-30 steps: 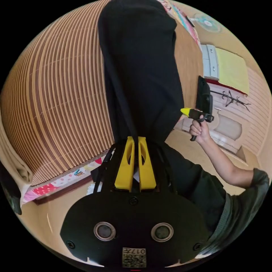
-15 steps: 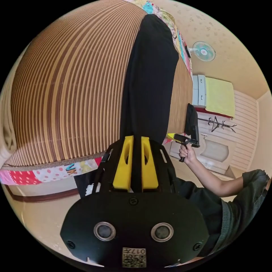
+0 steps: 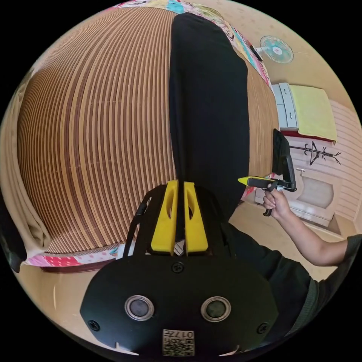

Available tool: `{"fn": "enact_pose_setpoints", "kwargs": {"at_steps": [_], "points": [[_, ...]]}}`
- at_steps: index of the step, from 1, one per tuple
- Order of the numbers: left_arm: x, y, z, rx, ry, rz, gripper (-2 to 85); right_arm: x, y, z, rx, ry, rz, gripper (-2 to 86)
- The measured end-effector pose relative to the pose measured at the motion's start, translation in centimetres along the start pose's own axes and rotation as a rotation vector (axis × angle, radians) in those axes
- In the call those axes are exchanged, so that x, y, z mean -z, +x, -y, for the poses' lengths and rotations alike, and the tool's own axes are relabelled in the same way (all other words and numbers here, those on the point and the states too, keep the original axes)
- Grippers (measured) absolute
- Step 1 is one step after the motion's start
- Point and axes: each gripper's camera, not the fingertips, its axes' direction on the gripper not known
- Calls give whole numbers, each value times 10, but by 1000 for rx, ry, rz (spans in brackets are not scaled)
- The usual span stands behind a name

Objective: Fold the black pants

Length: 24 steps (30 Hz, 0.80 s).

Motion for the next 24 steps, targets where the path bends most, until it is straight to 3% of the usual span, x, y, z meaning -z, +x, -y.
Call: {"fn": "enact_pose_setpoints", "kwargs": {"at_steps": [3, 6, 12, 14, 19, 24], "points": [[-25, 18, -45, -33, -131, -25, 38, -16, 20, -41, -62, -108, 8, 48], [-48, 21, -78, -18, -244, -34, 49, -1, 39, -71, -68, -45, 70, 80], [-30, -19, -61, 79, -23, -283, 102, 53, 97, -57, -73, 198, 289, 114], [-29, -27, -42, 79, 17, -275, 112, 58, 105, -41, -46, 220, 309, 114], [-53, -22, 8, 9, -27, -295, 76, 42, 105, 0, 24, 197, 405, 92], [-64, -18, -7, 25, -49, -290, 28, 23, 97, -20, 41, 167, 522, 40]]}}
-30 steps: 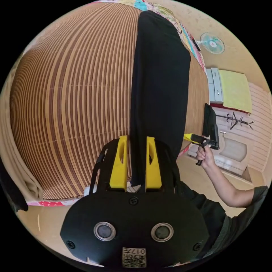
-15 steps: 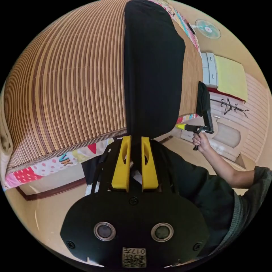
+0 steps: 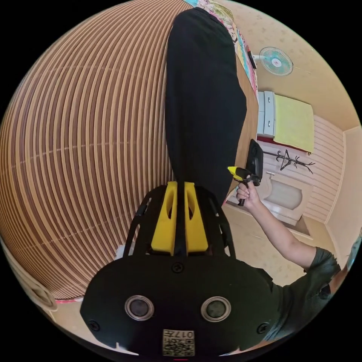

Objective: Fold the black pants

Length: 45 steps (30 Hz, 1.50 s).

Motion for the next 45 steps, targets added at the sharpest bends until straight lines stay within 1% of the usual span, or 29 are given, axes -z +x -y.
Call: {"fn": "enact_pose_setpoints", "kwargs": {"at_steps": [2, 4, 8, 10, 12, 17, 19, 20, 22, 23, 24, 25, 27, 29, 31, 32, 33, 34, 35, 37, 38, 39, 41, 43, 45], "points": [[8, 5, -21, -47, 17, -98, 21, 1, -13, -25, 42, -23, 87, 35], [22, 22, -58, -130, 17, -190, 15, 7, -38, -61, 113, -28, 131, 31], [52, 57, -126, -249, 30, -263, 13, 30, -101, -156, 231, 55, 270, 24], [81, 84, -171, -322, 80, -335, 12, 36, -134, -192, 298, 87, 331, 22], [103, 110, -200, -394, 125, -376, 11, 39, -186, -232, 402, 109, 359, 21], [164, 197, -266, -615, 254, -310, 8, 49, -300, -292, 653, 128, 337, 19], [192, 240, -293, -745, 299, -301, 8, 53, -342, -311, 761, 130, 348, 18], [199, 250, -299, -775, 309, -300, 8, 55, -370, -322, 825, 134, 341, 18], [225, 289, -320, -896, 374, -260, 9, 57, -410, -336, 918, 150, 312, 17], [232, 297, -323, -921, 394, -246, 10, 58, -434, -341, 958, 162, 280, 17], [242, 312, -327, -952, 429, -223, 12, 57, -453, -340, 953, 174, 243, 17], [252, 322, -323, -941, 455, -202, 14, 57, -461, -338, 950, 180, 219, 17], [263, 330, -304, -870, 486, -172, 15, 50, -481, -316, 932, 211, 108, 17], [268, 329, -275, -823, 518, -124, 18, 42, -480, -282, 846, 236, 30, 18], [265, 316, -213, -726, 524, -78, 19, 31, -467, -238, 754, 249, -52, 18], [263, 309, -194, -685, 517, -80, 20, 23, -453, -204, 686, 248, -93, 19], [257, 294, -154, -613, 494, -85, 21, 15, -435, -173, 625, 242, -113, 19], [250, 277, -115, -542, 478, -76, 22, 11, -426, -159, 601, 238, -120, 20], [246, 268, -97, -513, 471, -64, 23, 3, -409, -135, 570, 234, -129, 20], [226, 235, -40, -455, 453, 16, 29, -12, -384, -114, 549, 215, -161, 21], [221, 226, -30, -434, 440, 29, 32, -25, -368, -108, 522, 186, -217, 22], [206, 206, -12, -379, 400, 53, 35, -38, -350, -111, 485, 159, -268, 23], [178, 177, -1, -323, 331, 94, 37, -57, -316, -128, 445, 119, -295, 26], [136, 138, -12, -279, 250, 123, 38, -71, -274, -161, 385, 100, -269, 30], [107, 104, -31, -227, 195, 88, 40, -87, -210, -215, 247, 101, -233, 40]]}}
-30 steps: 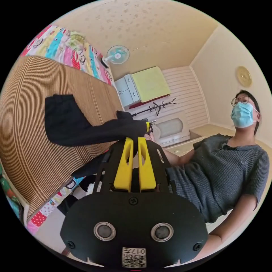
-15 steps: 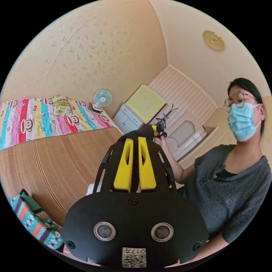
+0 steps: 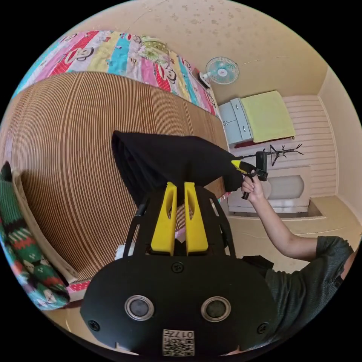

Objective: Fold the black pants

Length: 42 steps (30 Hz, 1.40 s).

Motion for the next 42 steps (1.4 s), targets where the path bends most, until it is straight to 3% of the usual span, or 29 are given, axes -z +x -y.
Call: {"fn": "enact_pose_setpoints", "kwargs": {"at_steps": [5, 7, 18, 24, 26, 28, 34, 42], "points": [[-59, -69, -77, 269, -176, -36, 57, -30, 86, -118, -437, -49, -123, 98], [-62, -91, -90, 326, -194, -96, 52, -23, 97, -133, -503, -18, -118, 120], [-26, -192, 71, 291, -26, -88, 150, -33, 89, 31, -238, -81, -95, 195], [-66, -222, 124, 255, -107, -132, 120, -87, 98, 55, -162, -206, 155, 155], [-60, -232, 123, 299, -56, -122, 111, -88, 97, 50, -205, -206, 112, 129], [-49, -242, 119, 343, -16, -156, 80, -86, 99, 40, -230, -207, 237, 116], [-50, -190, 108, 226, -199, -142, 62, -33, 68, -32, -217, -225, 363, 96], [-129, -38, 118, 85, -353, -283, 62, 196, 46, -152, -177, -34, 299, 69]]}}
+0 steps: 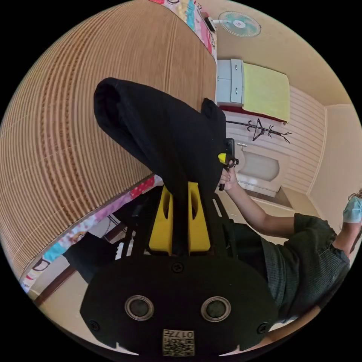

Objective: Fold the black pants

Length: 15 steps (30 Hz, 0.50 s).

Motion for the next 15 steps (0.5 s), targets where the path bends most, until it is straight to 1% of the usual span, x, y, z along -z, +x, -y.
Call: {"fn": "enact_pose_setpoints", "kwargs": {"at_steps": [1, 2, 4, 6, 8, 10, 11, 12, 13, 14, 15], "points": [[-22, 28, 17, -48, -22, -6, 63, 18, -7, -7, 11, 20, -11, 68], [-33, 43, 27, -74, -34, -6, 63, 54, -25, -18, 41, 55, -40, 67], [-76, 106, 71, -182, -62, -2, 64, 108, -55, -28, 94, 107, -101, 66], [-105, 154, 105, -265, -52, -7, 64, 173, -93, -28, 171, 167, -198, 67], [-133, 192, 143, -318, -35, -31, 64, 216, -111, -20, 214, 201, -264, 69], [-174, 232, 199, -355, -5, -48, 66, 255, -109, -5, 188, 228, -310, 77], [-185, 239, 213, -358, 1, -43, 67, 276, -95, 5, 120, 256, -380, 88], [-209, 245, 244, -337, -4, -27, 73, 295, -73, 13, -19, 317, -484, 103], [-237, 243, 276, -279, -32, 3, 77, 301, -61, 15, -103, 354, -547, 106], [-251, 239, 290, -244, -54, 26, 78, 307, -41, 16, -263, 437, -686, 112], [-276, 226, 312, -170, -103, 74, 79, 304, -31, 12, -366, 535, -789, 107]]}}
